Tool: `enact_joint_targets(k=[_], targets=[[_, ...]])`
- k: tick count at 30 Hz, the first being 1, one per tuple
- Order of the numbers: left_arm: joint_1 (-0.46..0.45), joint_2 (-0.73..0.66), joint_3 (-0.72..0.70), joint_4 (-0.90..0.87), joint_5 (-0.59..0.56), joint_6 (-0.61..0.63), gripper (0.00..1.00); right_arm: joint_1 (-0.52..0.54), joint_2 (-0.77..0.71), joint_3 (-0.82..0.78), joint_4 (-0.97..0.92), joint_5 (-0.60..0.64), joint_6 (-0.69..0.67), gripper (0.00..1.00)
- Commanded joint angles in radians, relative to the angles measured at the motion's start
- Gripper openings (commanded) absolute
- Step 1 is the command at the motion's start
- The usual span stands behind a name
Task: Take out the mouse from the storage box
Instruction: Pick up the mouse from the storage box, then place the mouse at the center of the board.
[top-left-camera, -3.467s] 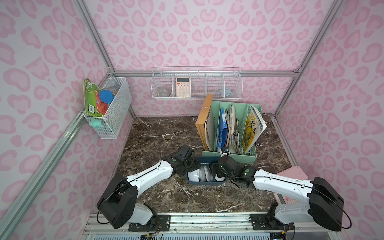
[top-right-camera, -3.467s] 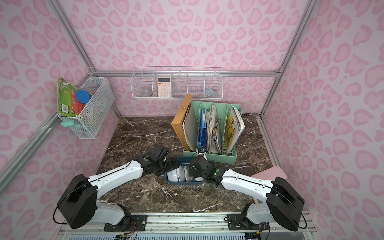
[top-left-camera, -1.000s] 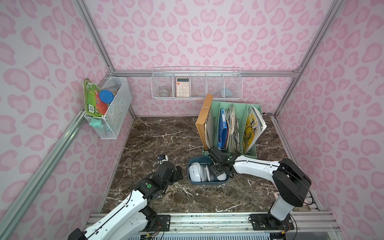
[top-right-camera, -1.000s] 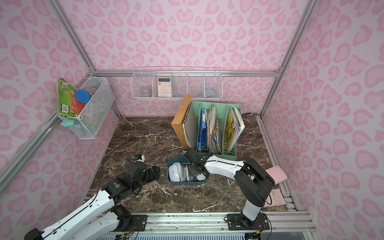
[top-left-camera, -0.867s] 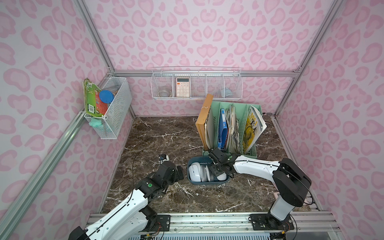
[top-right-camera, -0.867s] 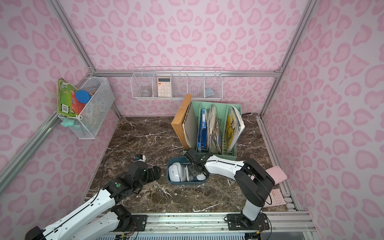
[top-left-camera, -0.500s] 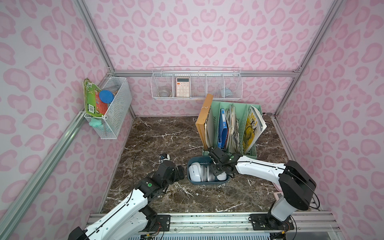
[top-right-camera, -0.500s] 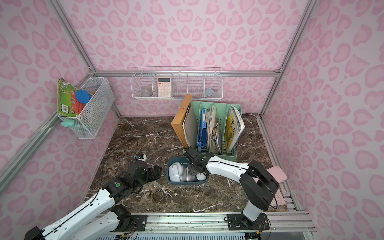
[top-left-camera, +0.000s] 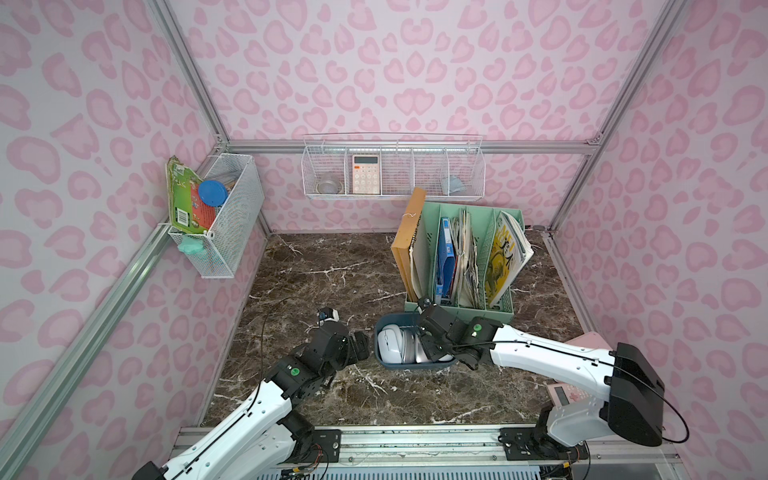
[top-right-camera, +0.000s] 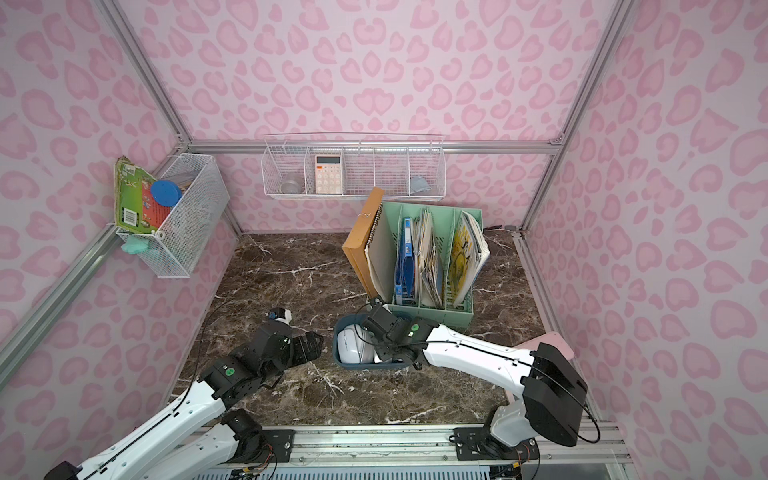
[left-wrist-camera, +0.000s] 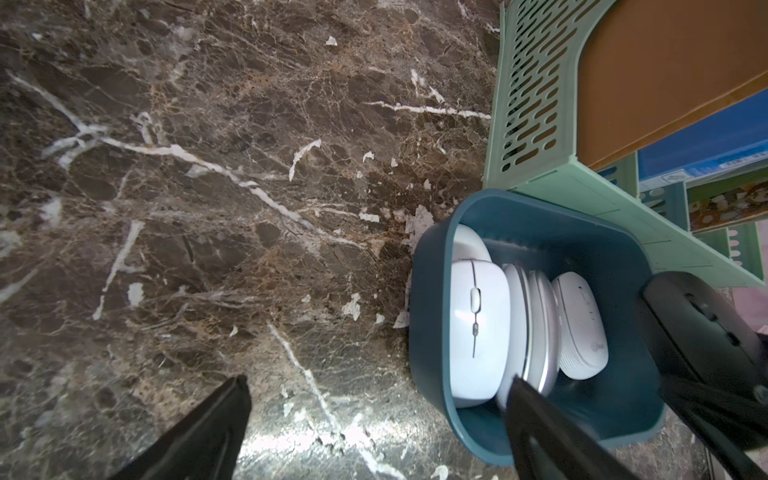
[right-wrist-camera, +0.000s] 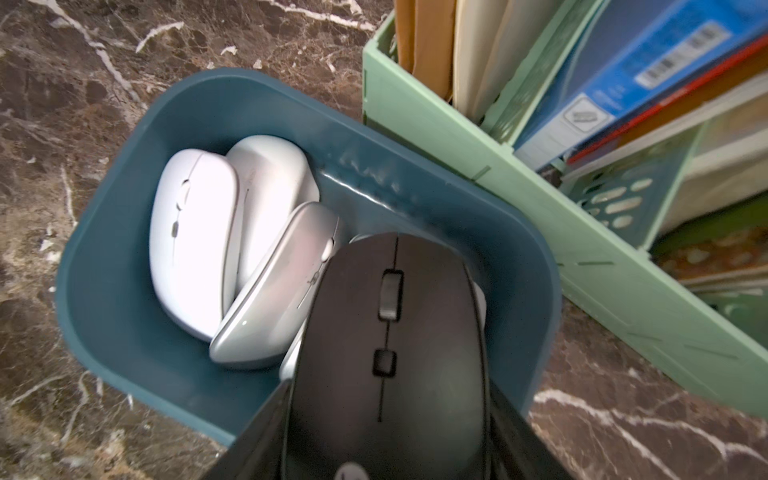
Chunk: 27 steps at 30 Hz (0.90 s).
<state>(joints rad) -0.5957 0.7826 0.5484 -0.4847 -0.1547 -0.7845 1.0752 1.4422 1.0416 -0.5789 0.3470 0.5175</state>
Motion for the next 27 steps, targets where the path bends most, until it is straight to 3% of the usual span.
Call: enact_joint_targets(k=[1, 9, 18, 27], targets=[[0.000, 0.002, 0.016, -0.043, 0.043, -0.038, 0.99, 0.045, -0.058, -0.016, -0.096, 0.108, 0.146, 0.50], [-0.008, 0.041, 0.089, -0.097, 0.098, -0.076, 0.99, 0.251, -0.248, -0.189, -0.094, 0.142, 0.457, 0.48], [-0.115, 0.126, 0.157, -0.121, 0.087, -0.122, 0.96, 0.487, -0.260, -0.370, -0.003, 0.179, 0.746, 0.48], [-0.250, 0.242, 0.230, -0.182, -0.024, -0.204, 0.95, 0.514, -0.265, -0.503, 0.121, 0.168, 0.877, 0.48]])
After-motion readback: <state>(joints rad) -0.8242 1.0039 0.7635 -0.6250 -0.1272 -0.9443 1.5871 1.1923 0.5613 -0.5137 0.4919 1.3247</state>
